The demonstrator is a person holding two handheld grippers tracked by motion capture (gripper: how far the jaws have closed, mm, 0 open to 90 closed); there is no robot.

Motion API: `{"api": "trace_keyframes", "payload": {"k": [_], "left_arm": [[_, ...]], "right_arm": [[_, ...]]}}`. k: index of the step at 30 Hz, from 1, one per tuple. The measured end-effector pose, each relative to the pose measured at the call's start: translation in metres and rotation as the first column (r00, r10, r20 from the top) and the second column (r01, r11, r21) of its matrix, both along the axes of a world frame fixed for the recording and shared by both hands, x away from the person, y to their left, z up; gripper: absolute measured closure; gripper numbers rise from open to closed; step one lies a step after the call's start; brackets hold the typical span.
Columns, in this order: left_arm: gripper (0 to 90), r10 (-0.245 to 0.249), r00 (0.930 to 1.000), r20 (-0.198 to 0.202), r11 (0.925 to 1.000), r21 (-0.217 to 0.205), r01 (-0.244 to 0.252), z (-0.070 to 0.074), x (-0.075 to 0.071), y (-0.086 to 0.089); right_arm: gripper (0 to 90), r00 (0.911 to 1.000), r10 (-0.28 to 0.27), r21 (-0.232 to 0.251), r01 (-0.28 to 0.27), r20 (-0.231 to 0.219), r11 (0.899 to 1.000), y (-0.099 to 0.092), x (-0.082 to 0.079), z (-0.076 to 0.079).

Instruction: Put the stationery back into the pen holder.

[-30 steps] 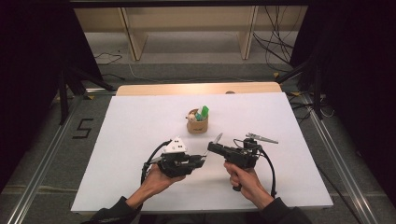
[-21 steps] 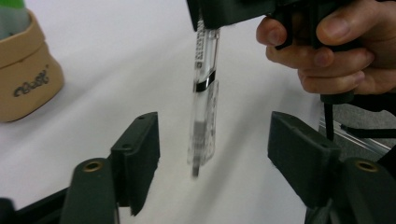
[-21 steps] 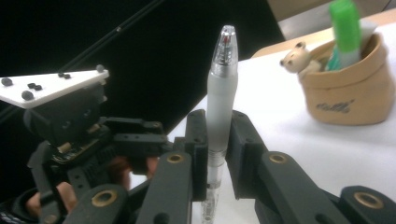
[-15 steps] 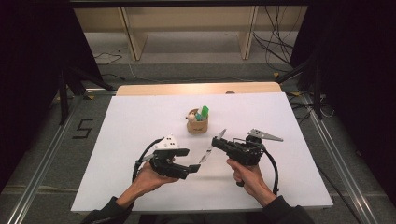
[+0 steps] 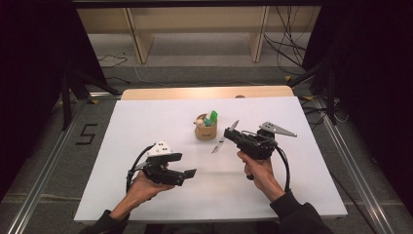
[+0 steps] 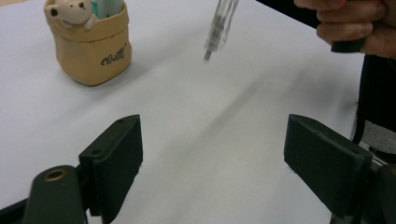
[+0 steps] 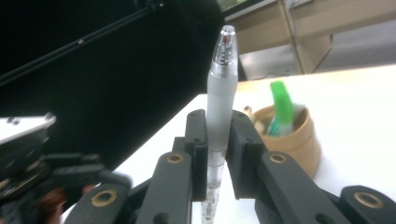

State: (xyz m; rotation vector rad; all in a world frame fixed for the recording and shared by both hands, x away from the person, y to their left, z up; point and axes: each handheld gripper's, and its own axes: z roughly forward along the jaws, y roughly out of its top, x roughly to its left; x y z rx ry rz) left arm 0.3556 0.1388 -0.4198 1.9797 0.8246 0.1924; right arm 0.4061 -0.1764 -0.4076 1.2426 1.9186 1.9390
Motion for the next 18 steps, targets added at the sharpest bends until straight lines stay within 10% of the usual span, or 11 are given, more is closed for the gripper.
{"api": "trace_keyframes", "payload": {"k": [18], "left_arm": [[17.8, 0.05, 0.9987, -0.001, 0.9987, 0.012, -0.05, -0.007, -0.007, 0.017]], "right_arm": [[80.1, 0.9831, -0.169, -0.105, 0.176, 0.069, 0.979, 0.02, 0.061, 0.013]]}}
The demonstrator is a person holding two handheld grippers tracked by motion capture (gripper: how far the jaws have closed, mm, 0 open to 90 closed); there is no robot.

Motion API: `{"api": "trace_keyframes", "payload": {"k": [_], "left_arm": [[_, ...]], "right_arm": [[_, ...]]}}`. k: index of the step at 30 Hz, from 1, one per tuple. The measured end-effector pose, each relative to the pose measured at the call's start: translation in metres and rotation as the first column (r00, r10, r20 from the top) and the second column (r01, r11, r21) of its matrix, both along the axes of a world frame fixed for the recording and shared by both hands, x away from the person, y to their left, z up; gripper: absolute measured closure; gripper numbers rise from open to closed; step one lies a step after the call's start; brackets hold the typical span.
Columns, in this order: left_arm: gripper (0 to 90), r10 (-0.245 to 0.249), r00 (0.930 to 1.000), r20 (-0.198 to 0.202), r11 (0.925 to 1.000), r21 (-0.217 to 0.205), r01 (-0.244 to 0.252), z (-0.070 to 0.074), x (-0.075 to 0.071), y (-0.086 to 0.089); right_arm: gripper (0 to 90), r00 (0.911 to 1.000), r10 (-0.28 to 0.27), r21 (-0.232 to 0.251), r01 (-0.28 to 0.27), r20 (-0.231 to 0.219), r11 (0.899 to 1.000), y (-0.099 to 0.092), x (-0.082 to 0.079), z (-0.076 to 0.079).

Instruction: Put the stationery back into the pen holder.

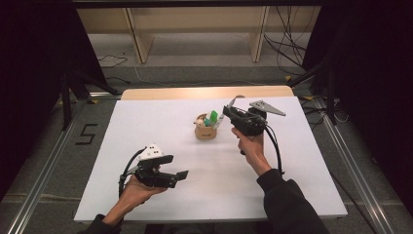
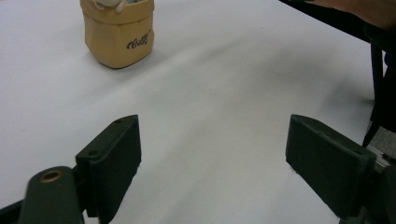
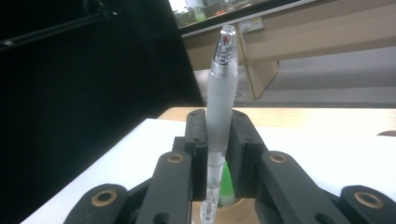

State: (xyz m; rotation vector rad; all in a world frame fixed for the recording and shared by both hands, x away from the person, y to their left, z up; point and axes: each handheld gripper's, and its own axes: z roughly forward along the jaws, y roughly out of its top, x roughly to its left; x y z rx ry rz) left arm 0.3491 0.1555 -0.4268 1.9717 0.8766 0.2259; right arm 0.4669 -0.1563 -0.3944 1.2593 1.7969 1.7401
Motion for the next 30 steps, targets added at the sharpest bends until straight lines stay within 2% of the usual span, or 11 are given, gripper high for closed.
{"api": "trace_keyframes", "payload": {"k": [4, 8, 14, 18, 23, 30], "left_arm": [[17.7, 0.003, 1.0, -0.002, 1.0, -0.003, -0.003, 0.0, 0.0, 0.001], [17.6, 0.002, 1.0, -0.003, 1.0, 0.001, -0.002, -0.001, 0.0, 0.0], [17.6, -0.004, 1.0, -0.005, 1.0, 0.007, 0.004, -0.001, 0.0, 0.0], [17.6, -0.003, 1.0, -0.007, 1.0, 0.005, 0.003, -0.002, 0.0, -0.001], [17.6, -0.01, 0.9999, -0.01, 0.9999, 0.013, 0.01, -0.003, 0.0, -0.001], [17.6, -0.012, 0.9999, -0.01, 0.9998, 0.014, 0.012, -0.003, 0.0, -0.001]], "right_arm": [[80.1, 0.9995, -0.032, -0.021, 0.032, 0.002, 0.999, 0.005, 0.009, 0.0], [80.1, 0.9992, -0.04, -0.032, 0.04, -0.007, 0.999, 0.012, 0.016, -0.003], [80.2, 0.9985, -0.054, -0.08, 0.054, 0.006, 0.995, 0.023, 0.022, -0.007], [80.1, 0.9991, -0.042, -0.114, 0.043, 0.011, 0.993, 0.032, 0.022, -0.011], [80.0, 0.9992, -0.018, -0.182, 0.024, 0.035, 0.983, 0.041, 0.021, -0.017], [80.0, 0.9996, -0.009, -0.211, 0.014, 0.029, 0.977, 0.047, 0.025, -0.023]]}}
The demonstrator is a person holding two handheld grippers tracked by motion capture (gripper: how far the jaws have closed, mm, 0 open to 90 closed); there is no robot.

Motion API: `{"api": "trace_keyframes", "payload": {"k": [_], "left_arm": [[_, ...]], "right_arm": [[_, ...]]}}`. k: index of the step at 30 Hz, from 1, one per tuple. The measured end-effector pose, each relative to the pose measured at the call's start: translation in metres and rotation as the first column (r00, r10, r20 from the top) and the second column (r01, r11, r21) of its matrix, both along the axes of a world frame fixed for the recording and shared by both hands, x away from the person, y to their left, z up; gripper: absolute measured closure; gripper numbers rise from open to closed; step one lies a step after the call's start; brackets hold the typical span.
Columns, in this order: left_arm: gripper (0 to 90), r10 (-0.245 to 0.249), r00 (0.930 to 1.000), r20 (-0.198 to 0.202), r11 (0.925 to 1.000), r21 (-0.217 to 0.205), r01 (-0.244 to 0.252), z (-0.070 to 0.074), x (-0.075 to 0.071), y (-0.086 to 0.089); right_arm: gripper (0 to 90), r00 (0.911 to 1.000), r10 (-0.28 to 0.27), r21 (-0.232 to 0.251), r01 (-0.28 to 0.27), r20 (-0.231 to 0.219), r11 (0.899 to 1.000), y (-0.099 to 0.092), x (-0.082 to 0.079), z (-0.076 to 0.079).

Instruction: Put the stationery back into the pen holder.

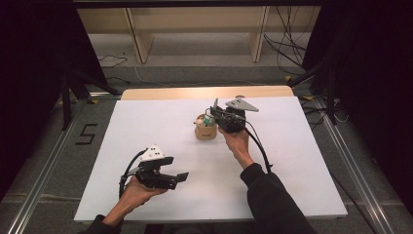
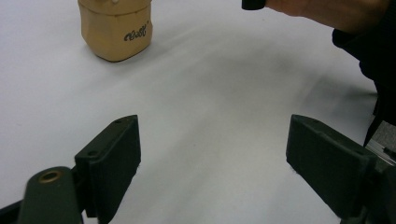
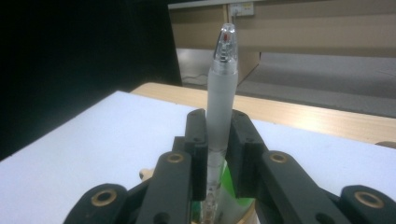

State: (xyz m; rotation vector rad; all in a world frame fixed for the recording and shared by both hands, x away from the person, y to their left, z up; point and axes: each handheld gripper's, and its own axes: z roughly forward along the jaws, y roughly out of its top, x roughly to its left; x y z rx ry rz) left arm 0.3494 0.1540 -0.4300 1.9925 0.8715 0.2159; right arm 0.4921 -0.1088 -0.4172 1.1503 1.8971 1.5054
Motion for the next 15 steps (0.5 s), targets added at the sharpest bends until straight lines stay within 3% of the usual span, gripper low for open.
{"api": "trace_keyframes", "payload": {"k": [2, 8, 11, 15], "left_arm": [[17.5, 0.003, 1.0, 0.0, 1.0, -0.003, -0.003, 0.0, 0.0, -0.0001], [17.4, 0.008, 1.0, 0.003, 0.9999, -0.009, -0.008, -0.0001, 0.0001, 0.0001], [17.3, 0.01, 0.9999, 0.003, 0.9999, -0.013, -0.01, -0.0001, 0.0002, 0.0005], [17.1, 0.008, 1.0, 0.005, 0.9999, -0.01, -0.008, 0.0003, 0.0001, 0.0004]], "right_arm": [[79.9, 1.0, 0.005, -0.03, -0.005, -0.001, 1.0, 0.003, 0.0005, -0.0033], [78.6, 0.9996, 0.019, -0.06, -0.02, -0.019, 0.998, 0.007, 0.0011, -0.0088], [75.9, 0.9996, 0.02, -0.05, -0.021, -0.017, 0.999, 0.0057, 0.0007, -0.0074], [65.5, 0.999, 0.037, -0.03, -0.038, -0.024, 0.999, 0.003, 0.0001, -0.0044]]}}
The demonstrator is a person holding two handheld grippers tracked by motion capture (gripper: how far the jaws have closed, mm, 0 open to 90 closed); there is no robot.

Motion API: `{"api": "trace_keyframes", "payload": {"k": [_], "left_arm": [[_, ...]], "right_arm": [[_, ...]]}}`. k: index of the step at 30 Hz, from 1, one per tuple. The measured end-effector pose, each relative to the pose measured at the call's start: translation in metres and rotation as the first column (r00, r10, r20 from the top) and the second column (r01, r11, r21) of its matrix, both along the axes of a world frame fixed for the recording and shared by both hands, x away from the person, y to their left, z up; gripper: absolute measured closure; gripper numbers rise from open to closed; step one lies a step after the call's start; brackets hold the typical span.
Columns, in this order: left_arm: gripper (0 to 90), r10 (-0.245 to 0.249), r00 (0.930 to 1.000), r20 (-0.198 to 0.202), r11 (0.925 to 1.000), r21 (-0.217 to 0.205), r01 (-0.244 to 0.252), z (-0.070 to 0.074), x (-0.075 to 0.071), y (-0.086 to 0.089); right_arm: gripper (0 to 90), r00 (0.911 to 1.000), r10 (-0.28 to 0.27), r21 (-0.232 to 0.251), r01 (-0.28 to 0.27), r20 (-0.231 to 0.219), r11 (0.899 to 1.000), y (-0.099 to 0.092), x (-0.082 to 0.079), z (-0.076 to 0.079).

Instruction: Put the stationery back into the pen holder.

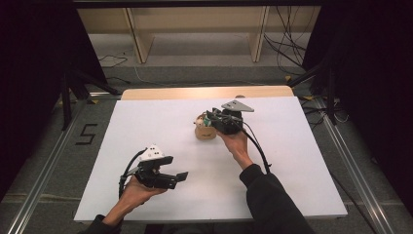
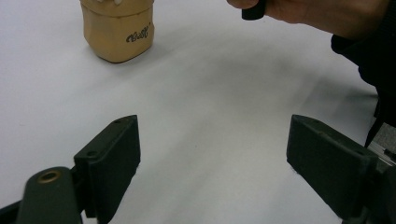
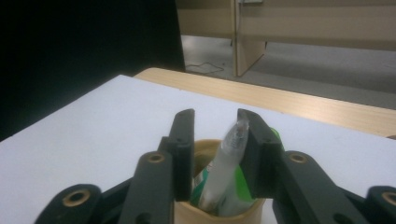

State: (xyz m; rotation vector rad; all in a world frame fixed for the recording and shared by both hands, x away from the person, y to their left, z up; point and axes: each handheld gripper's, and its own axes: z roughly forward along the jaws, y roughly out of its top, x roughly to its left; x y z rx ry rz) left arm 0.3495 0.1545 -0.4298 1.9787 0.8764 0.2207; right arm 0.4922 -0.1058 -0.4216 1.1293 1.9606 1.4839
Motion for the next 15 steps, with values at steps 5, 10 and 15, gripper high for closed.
{"api": "trace_keyframes", "payload": {"k": [5, 10, 15], "left_arm": [[16.8, 0.002, 1.0, 0.001, 1.0, -0.007, -0.002, 0.0, 0.0, 0.0], [16.7, 0.017, 0.9997, 0.018, 0.9997, -0.017, -0.017, 0.002, 0.001, 0.004], [16.7, 0.041, 0.9985, 0.036, 0.9982, -0.045, -0.04, 0.003, 0.001, 0.007]], "right_arm": [[53.6, 0.9997, 0.022, 0.036, -0.022, 0.013, 0.999, -0.004, -0.004, 0.007], [43.4, 0.999, 0.028, 0.077, -0.031, 0.035, 0.997, -0.013, -0.011, 0.02], [40.2, 0.9982, 0.044, 0.072, -0.047, 0.042, 0.996, -0.026, -0.022, 0.031]]}}
